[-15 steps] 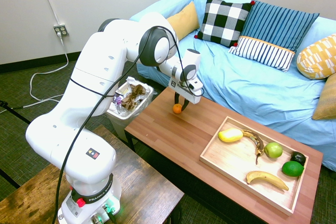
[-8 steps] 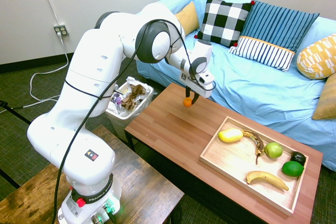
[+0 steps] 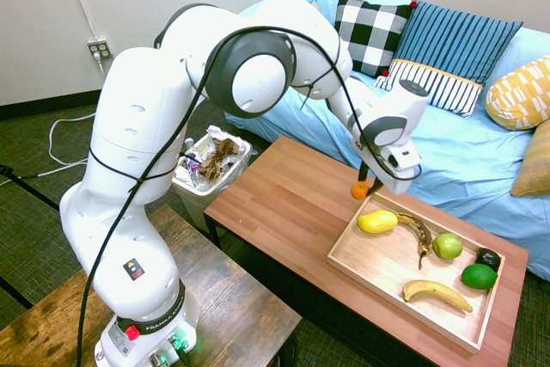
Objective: Put the tangerine in the tray
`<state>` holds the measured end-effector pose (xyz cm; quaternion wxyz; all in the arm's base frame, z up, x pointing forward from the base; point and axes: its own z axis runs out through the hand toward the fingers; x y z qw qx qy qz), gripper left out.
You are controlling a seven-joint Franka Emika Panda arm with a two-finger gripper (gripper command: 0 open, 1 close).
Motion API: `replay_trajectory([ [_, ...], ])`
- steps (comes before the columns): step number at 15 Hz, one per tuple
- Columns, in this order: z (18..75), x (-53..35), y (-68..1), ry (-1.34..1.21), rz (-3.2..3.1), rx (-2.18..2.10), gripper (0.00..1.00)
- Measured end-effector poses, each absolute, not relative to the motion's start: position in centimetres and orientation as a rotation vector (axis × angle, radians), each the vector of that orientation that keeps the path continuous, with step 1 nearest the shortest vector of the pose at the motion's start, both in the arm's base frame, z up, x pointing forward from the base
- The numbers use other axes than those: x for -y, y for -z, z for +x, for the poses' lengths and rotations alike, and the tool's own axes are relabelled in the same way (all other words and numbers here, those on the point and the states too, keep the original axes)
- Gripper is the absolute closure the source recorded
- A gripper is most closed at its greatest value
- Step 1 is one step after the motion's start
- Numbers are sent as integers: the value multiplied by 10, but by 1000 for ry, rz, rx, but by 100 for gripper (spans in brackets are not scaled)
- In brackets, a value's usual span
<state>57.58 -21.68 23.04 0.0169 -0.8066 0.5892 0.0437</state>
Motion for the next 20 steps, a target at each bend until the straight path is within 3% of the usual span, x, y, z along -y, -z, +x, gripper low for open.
replay_trajectory([
  [11, 522, 356, -144, -141, -2241, -2144, 100],
  [18, 536, 366, -111, -204, -2252, -2142, 100],
  [19, 538, 367, -108, -207, -2256, -2140, 0],
  [20, 539, 367, -104, -213, -2261, -2138, 0],
])
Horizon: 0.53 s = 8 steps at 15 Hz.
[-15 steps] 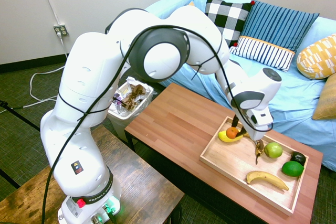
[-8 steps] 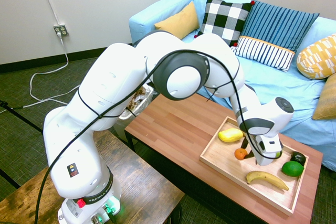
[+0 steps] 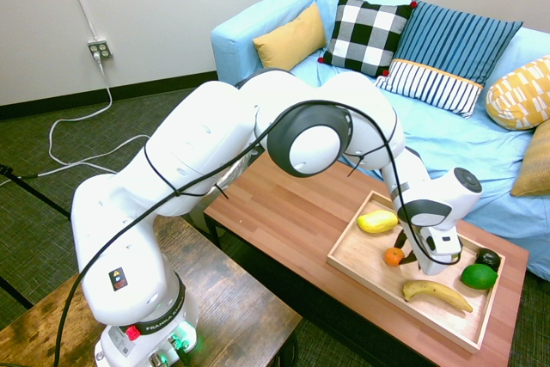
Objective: Put the tangerine in the tray
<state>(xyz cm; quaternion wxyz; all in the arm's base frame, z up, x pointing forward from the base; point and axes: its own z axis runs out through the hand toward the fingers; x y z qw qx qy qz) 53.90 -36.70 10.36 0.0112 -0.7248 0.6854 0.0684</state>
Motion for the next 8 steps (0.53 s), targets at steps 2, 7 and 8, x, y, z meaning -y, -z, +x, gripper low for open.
replay_trajectory([
  [2, 541, 368, -103, -228, -2269, -2127, 0],
  [7, 540, 370, -101, -241, -2295, -2092, 0],
  [8, 539, 371, -100, -242, -2298, -2089, 0],
])
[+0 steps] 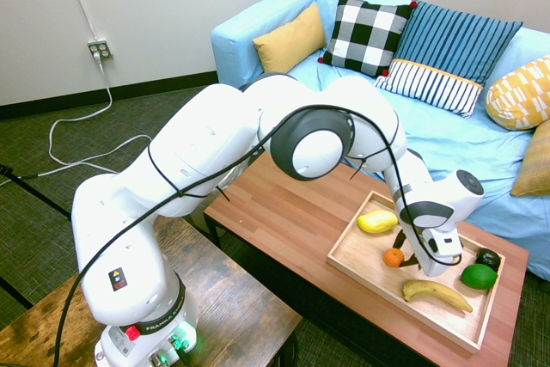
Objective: Put the tangerine in the tray
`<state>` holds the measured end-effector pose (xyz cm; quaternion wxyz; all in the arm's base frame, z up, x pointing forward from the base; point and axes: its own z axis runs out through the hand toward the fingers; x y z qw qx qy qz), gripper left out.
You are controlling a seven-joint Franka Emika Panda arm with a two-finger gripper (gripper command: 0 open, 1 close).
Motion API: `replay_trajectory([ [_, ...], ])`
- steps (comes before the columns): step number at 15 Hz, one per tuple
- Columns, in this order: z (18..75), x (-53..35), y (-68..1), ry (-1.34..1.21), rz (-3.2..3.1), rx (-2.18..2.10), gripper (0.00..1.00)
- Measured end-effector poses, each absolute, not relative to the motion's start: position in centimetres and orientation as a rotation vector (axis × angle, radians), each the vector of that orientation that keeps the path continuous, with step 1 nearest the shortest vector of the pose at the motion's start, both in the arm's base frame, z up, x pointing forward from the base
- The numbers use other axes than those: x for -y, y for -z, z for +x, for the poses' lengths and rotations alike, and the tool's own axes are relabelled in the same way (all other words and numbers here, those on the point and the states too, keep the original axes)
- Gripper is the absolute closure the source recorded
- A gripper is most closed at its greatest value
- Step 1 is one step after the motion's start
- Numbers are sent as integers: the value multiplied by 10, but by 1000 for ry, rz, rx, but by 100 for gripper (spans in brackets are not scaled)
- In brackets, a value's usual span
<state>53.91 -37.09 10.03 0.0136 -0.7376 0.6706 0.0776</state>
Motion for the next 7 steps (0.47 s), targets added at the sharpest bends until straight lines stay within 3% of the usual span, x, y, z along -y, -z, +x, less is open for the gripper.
replay_trajectory([
  [7, 541, 379, -136, -155, -2270, -2081, 0],
])
